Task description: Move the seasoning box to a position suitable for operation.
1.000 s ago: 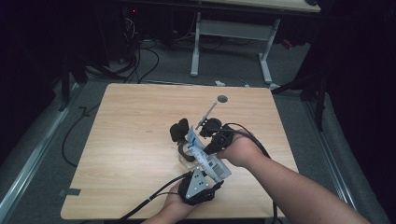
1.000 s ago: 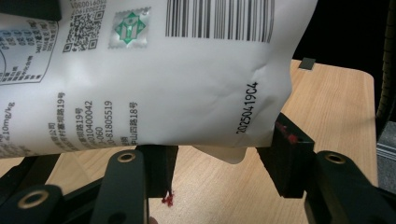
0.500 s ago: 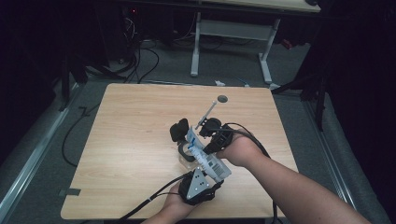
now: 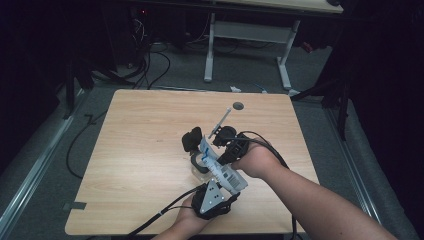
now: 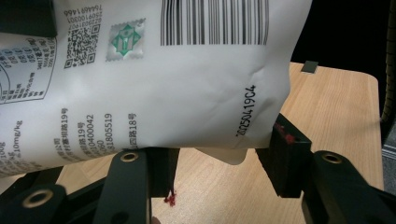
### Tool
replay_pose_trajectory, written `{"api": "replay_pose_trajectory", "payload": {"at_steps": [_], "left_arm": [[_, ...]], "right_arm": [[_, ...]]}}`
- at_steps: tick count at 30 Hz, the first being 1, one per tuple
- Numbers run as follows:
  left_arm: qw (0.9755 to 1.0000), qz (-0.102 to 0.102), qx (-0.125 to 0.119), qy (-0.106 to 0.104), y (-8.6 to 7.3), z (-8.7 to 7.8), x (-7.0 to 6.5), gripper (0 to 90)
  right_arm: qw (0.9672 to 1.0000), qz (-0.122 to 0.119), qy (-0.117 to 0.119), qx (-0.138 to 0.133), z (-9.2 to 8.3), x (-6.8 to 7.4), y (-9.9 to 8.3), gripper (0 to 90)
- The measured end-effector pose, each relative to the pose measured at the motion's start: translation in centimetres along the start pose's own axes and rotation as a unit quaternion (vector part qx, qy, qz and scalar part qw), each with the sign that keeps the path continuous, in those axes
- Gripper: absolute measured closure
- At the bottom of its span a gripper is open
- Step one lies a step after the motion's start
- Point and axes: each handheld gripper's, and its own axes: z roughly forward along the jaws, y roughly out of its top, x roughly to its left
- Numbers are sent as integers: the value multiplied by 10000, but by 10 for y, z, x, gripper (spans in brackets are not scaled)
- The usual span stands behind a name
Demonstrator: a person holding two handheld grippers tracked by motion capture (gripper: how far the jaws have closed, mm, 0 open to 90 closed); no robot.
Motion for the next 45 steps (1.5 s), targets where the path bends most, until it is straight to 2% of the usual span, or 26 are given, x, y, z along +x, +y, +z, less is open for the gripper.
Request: {"api": "replay_pose_trajectory", "payload": {"at_steps": [13, 45], "left_arm": [[10000, -4, -48, 34, 3, 0, 3, 525], [9999, 49, -82, 96, 4, 0, 3, 533]], "right_arm": [[10000, -15, -63, -5, -2, 0, 4, 898], [10000, -4, -47, -20, -4, -2, 5, 898]]}}
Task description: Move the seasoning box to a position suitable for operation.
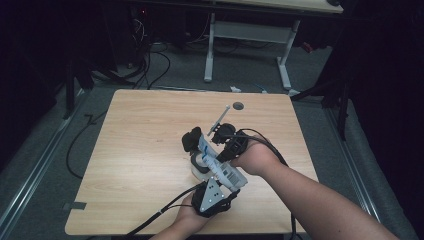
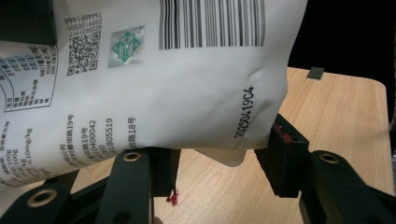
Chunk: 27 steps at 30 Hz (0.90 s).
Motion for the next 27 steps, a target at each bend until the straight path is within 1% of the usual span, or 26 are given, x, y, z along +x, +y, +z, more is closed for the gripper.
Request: {"api": "replay_pose_trajectory", "payload": {"at_steps": [4, 15, 18, 21, 27], "left_arm": [[10000, -26, -27, 7, 1, 0, 0, 533], [10000, -18, -42, 32, 2, 0, 1, 534], [10000, -25, -54, 43, 2, 0, 1, 535], [10000, -29, -63, 49, 2, 0, 2, 535], [9999, -39, -94, 59, 3, 0, 2, 537]], "right_arm": [[10000, -11, -18, 2, -1, 0, 0, 898], [10000, -11, 1, -28, -1, 0, 2, 898], [10000, -16, -34, -13, -2, 0, 3, 898], [10000, 14, -18, -21, -2, 0, 3, 898], [10000, -34, -25, -28, -3, 0, 5, 898]]}}
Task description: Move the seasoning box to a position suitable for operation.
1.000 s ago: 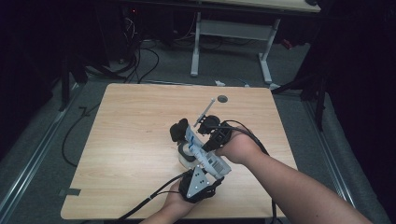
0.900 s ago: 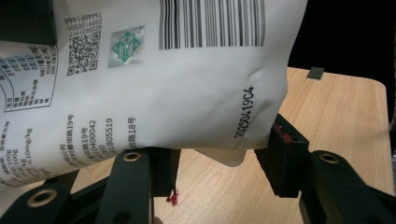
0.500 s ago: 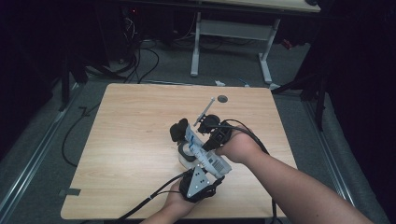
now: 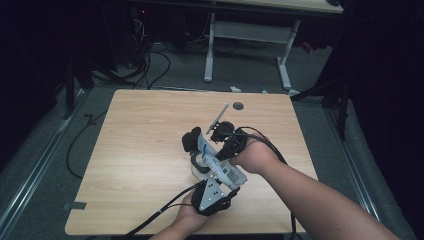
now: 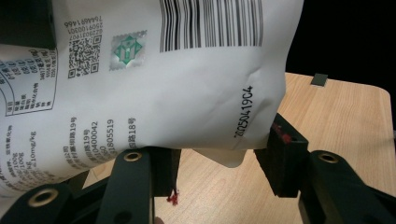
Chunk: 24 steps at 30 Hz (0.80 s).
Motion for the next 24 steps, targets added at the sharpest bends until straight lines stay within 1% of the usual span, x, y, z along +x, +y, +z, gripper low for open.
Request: {"api": "replay_pose_trajectory", "payload": {"at_steps": [9, 15, 24], "left_arm": [[10000, 2, -19, 20, 0, 0, 0, 538], [10000, 29, -14, 21, 1, -1, 0, 539], [10000, 41, -35, 33, 3, 0, 0, 540]], "right_arm": [[10000, 29, -14, 9, -1, 1, 1, 899], [10000, -27, -32, 6, -1, 0, 1, 898], [10000, -3, -23, -11, -2, 0, 1, 899]]}}
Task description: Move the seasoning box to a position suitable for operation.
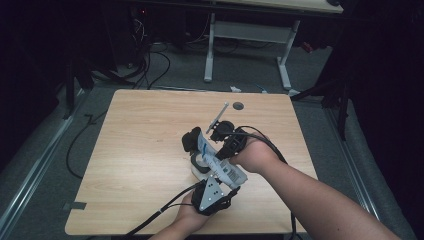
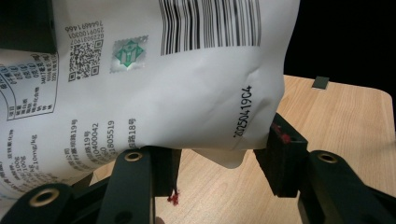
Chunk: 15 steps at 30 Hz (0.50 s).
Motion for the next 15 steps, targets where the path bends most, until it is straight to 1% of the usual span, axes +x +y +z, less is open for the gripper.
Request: {"api": "replay_pose_trajectory", "payload": {"at_steps": [15], "left_arm": [[10000, 27, -20, 30, 2, -1, 2, 541]], "right_arm": [[10000, -27, -56, 20, -3, 1, 3, 898]]}}
